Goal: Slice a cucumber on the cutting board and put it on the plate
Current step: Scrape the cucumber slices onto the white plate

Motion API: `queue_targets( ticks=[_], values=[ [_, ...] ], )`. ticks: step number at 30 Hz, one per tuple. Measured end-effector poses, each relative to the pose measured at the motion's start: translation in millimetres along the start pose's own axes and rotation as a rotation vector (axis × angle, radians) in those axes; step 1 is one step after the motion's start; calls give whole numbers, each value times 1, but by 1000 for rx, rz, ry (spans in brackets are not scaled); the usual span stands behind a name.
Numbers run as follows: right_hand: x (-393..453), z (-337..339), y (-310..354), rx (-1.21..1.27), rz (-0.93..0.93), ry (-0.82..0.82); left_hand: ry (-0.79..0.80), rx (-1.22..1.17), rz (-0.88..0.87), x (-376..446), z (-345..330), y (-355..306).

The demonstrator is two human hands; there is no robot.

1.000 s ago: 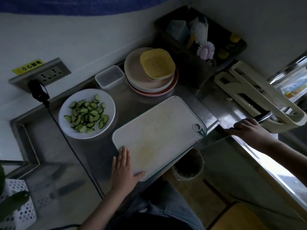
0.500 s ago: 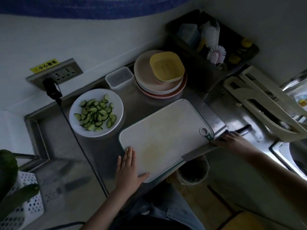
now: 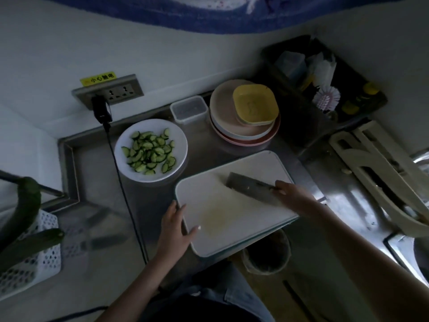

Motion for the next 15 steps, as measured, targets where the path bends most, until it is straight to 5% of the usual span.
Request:
queue_targets(
  ticks=[2, 5, 10, 12, 15],
  values=[
    [12, -3, 3, -122, 10, -22, -170, -277, 108, 0, 12, 8],
    [21, -3, 1, -191, 43, -106, -147, -389, 245, 0, 12, 15],
    [18, 1, -15, 202, -70, -266, 127, 79, 161, -1, -6, 2],
    [19, 1, -21, 239, -150, -271, 162, 417, 118, -7, -6, -2],
    [22, -1, -24, 242, -229, -240, 183, 555, 74, -11, -7, 5]
  ],
)
Point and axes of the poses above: each hand's wrist, its own x-axis towards the middle knuckle, its own z-axis out of the back of the hand, y = z × x, the point moved 6 cm from there along x, towards the middle knuckle, and after that the axes turned 10 degrees about y, right-handed, at the moved point
